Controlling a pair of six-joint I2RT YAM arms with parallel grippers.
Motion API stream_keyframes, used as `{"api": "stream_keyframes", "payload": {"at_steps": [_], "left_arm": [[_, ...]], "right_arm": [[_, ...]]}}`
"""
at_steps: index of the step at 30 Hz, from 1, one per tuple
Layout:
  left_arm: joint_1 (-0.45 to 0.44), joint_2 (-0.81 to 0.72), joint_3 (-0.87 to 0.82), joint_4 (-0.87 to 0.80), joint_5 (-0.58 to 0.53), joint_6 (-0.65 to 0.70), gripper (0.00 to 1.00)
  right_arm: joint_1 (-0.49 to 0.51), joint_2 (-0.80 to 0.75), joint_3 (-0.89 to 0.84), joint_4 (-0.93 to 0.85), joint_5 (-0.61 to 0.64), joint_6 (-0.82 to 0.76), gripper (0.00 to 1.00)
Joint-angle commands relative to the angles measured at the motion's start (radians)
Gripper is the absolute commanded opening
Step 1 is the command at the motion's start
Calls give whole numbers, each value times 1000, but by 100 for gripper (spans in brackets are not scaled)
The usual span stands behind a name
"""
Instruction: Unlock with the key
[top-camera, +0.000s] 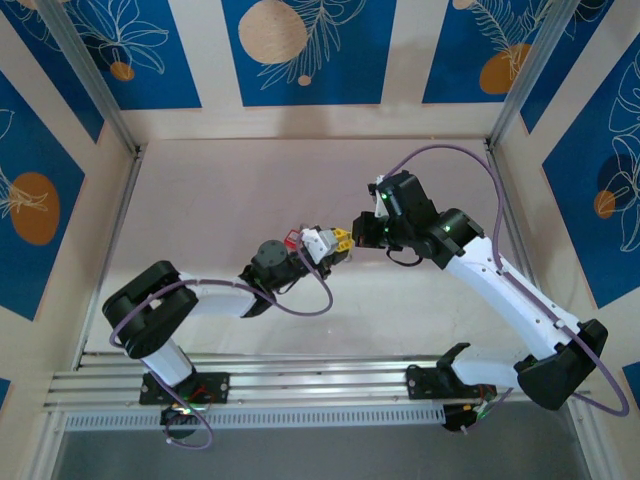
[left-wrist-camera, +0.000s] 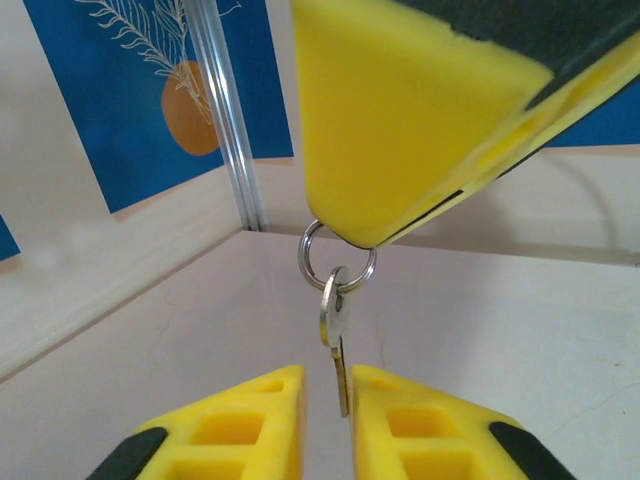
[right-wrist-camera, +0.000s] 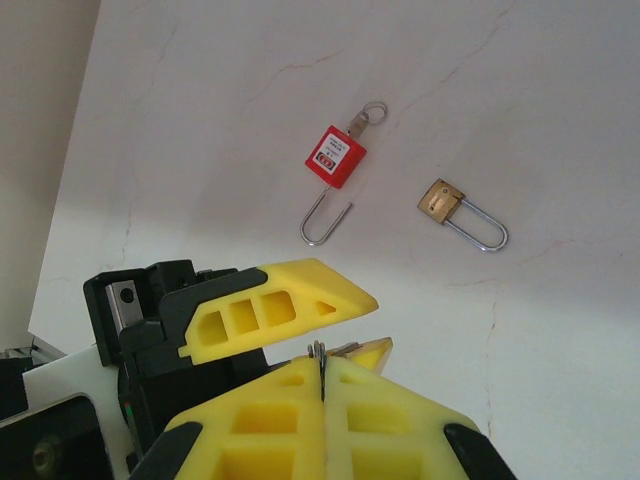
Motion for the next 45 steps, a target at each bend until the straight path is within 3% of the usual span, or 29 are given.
{"api": "stream_keyframes", "payload": {"at_steps": [1,9,16,23,29,34,42,45], "left_arm": [[-6,-3,-4,33,11,-9,16],[-6,-6,-3,26,16,-10,11],[-6,-21,5,-14,27,-3,0],[-6,-50,22,-102,47,12,0],[-6,-108,86,-352,101,60,0],[-5,-127,169,-569,151,107,0],[-5,-111,244,-699,201,114,0],[-5,-104,268,-750,215,120,0]], "right_arm": [[3,-24,-4,7,-13,12,0],[-3,-26,-14,11,-9,13,0],[-12,-26,-23,12,-10,15,0],[-37,-35,-37,18,-18,12,0],[-95,-59,-63,34,-50,-2,7],[-188,-115,-148,132,-162,-8,8],[-229,-123,-192,170,-217,-19,6],[-244,-134,-201,172,-226,-17,16]]}}
